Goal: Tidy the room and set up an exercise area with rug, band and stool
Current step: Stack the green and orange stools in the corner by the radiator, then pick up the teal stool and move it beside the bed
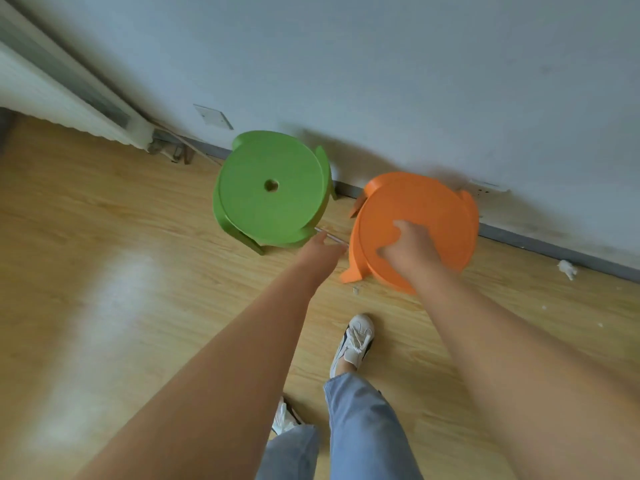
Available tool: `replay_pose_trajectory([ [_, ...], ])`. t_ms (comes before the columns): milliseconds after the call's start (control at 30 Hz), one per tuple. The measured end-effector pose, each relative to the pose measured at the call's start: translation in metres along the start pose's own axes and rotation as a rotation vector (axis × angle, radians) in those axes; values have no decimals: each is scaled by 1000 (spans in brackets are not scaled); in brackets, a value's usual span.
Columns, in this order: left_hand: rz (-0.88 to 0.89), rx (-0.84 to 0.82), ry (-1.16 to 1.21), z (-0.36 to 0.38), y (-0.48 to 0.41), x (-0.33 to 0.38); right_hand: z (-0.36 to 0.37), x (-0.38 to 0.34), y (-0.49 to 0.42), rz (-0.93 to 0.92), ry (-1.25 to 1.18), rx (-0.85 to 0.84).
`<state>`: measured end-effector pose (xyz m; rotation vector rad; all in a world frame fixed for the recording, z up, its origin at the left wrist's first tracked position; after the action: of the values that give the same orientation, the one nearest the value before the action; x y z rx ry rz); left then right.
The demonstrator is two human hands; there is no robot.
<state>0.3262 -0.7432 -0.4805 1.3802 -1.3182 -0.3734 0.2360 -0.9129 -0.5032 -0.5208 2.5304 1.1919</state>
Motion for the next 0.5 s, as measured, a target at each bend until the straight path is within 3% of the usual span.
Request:
replay_pose_trajectory([
  [200,-23,59,119,-78,89,-94,63,-68,110,-109,155,-135],
  [500,-156,282,457,-176,225,-263,199,-202,285,-406,268,-358],
])
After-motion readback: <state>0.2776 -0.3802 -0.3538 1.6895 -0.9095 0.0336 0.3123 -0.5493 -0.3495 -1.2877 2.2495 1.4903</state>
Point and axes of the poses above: each hand's wrist, its own y-axis away from the middle knuckle, its own z-axis out of the palm, x = y × z, the point moved 10 cm from there along -y, towards the middle knuckle, and after that the axes turned 5 degrees about -y, right-handed, at the moved point
